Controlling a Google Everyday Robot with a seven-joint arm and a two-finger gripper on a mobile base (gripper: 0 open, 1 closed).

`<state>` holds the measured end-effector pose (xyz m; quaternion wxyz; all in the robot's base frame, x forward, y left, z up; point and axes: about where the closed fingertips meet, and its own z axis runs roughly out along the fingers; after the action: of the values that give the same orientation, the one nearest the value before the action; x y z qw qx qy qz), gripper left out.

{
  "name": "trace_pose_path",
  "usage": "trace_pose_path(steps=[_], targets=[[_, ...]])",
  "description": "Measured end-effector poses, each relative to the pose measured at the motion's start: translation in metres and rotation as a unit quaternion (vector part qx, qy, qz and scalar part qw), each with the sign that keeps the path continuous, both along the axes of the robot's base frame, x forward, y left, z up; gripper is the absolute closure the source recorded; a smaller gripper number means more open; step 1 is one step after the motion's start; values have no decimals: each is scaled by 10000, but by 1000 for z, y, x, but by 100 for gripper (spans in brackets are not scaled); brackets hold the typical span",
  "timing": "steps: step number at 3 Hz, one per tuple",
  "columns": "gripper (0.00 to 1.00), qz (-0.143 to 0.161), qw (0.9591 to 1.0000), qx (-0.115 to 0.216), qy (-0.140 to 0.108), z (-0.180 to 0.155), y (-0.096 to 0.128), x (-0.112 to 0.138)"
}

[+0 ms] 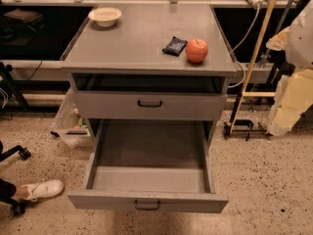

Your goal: Place apple into middle drawer

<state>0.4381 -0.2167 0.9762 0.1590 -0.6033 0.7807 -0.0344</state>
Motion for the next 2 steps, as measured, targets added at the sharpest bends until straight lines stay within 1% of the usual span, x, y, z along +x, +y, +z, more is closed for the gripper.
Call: trace_pose_path(steps=[1,2], targets=[[0,12,10000,48,3,1,0,10],[0,75,9995,283,135,-5,-3,52]])
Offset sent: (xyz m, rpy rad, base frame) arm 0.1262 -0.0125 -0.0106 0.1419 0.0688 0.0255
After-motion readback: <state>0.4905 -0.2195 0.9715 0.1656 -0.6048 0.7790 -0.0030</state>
